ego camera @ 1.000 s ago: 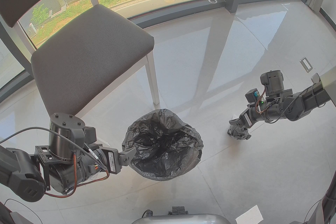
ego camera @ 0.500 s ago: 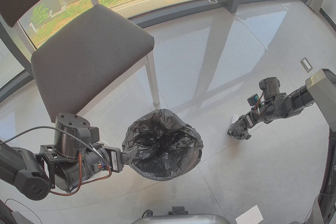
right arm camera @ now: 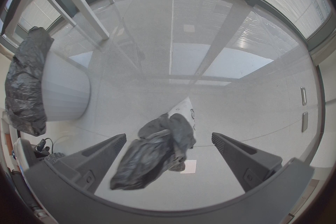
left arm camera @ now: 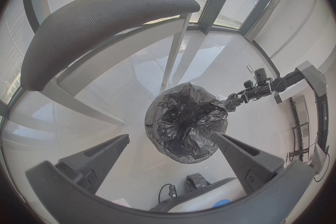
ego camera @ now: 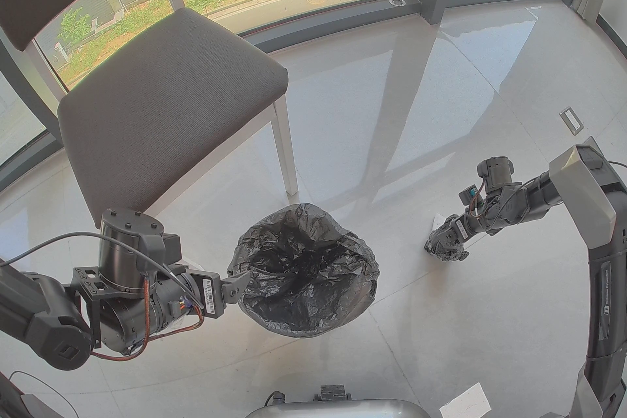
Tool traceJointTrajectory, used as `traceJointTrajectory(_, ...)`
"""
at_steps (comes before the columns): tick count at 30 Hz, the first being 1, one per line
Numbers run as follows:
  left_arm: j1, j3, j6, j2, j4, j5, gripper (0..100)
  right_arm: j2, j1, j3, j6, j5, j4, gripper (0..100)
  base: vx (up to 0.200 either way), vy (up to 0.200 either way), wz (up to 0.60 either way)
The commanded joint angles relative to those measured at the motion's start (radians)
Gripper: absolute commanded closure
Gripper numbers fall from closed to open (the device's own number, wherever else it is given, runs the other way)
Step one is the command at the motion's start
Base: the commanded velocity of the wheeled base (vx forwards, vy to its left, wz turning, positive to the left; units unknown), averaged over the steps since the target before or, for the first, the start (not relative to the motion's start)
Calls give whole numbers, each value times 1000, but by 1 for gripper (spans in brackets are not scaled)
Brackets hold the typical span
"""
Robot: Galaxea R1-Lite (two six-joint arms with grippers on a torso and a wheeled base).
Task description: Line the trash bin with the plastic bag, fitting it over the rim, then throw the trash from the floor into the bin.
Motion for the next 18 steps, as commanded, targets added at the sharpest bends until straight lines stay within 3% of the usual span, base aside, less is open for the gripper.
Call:
traceJointTrajectory(1,12,-1,2,2,-1,1,0,123,-15,-104,1,1,18,0,0,0,0)
traceJointTrajectory(7,23,1,4,0,-1,2,0,184,-14,-177,12,14,26,0,0,0,0)
traceJointTrajectory(8,25,1,5,-2,-1,2,0,191,-12,-189,15,14,26,100,0,0,0)
traceJointTrajectory(18,29,7,4,-3,-12,2,0,138,-9,-159,19,13,26,100,0,0,0)
